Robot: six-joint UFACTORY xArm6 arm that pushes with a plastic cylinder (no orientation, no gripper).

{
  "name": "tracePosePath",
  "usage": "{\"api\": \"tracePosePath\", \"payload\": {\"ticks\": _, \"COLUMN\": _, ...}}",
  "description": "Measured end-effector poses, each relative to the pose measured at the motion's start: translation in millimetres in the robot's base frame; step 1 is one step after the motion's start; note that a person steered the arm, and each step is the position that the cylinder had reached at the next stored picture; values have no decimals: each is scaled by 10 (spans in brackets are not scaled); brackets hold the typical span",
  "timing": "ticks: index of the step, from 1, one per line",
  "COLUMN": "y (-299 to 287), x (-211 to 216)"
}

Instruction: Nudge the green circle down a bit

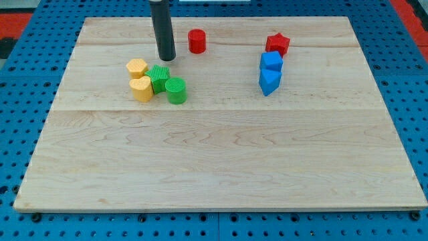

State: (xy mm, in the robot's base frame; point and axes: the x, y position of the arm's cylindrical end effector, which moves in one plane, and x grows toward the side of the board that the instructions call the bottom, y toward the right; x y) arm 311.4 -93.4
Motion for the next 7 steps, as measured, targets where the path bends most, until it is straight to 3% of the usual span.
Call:
{"api": "tracePosePath", "payload": {"ticks": 5, "y": 342, "x": 234}}
{"api": "tracePosePath", "payload": {"ticks": 7, "y": 945, "x": 1238}}
